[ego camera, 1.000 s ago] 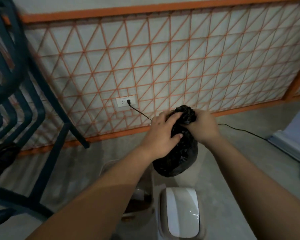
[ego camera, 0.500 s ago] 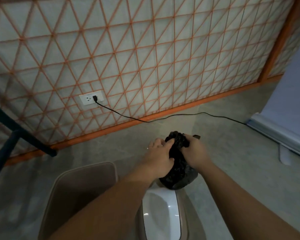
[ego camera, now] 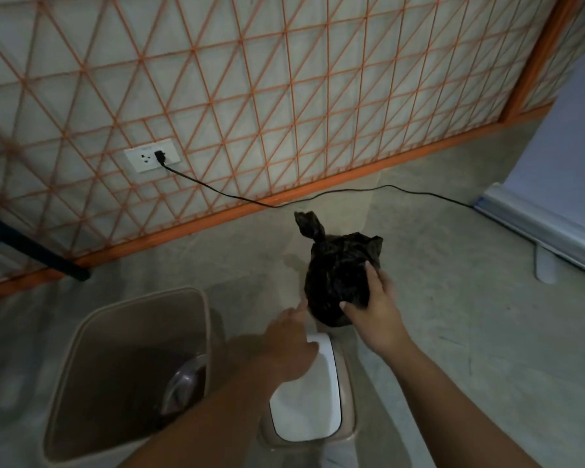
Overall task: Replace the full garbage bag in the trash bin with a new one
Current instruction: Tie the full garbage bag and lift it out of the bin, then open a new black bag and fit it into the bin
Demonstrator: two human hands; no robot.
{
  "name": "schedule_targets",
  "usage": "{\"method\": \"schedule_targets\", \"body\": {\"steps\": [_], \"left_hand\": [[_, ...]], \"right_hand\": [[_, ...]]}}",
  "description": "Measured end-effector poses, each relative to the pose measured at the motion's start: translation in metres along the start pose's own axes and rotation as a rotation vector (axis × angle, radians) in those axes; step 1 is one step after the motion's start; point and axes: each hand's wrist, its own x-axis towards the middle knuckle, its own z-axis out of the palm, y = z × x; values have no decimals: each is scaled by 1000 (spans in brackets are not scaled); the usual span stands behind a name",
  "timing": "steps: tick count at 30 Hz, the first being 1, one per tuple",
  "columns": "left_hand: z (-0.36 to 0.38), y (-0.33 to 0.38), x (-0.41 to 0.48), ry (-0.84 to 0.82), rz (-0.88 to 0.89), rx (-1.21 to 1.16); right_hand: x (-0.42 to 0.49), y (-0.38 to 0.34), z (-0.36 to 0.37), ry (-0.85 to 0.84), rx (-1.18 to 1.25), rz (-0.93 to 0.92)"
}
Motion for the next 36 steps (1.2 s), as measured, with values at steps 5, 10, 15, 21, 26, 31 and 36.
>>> {"method": "schedule_targets", "body": {"steps": [5,10,15,21,26,31,36], "left_hand": [[38,-43,-12,36,-203,-21],[56,-70,-25,47,-267,-262],[65,-80,-28,-18,-310,-294],[71,-80,-32,-6,-304,-333],[79,-68,-51,-59,-264,-368],[86,-63,-71,-142,-261,-363],[68,-54,-81,-154,-229,-328]], "right_hand": [[-38,36,20,-20,121,126],[-51,62,47,-307,-119,272],[-54,73,61,-443,-175,302],[-60,77,68,-415,-138,308],[-66,81,61,-376,-174,311],[-78,83,53,-390,-206,326],[-77,49,47,-407,-232,282]]}}
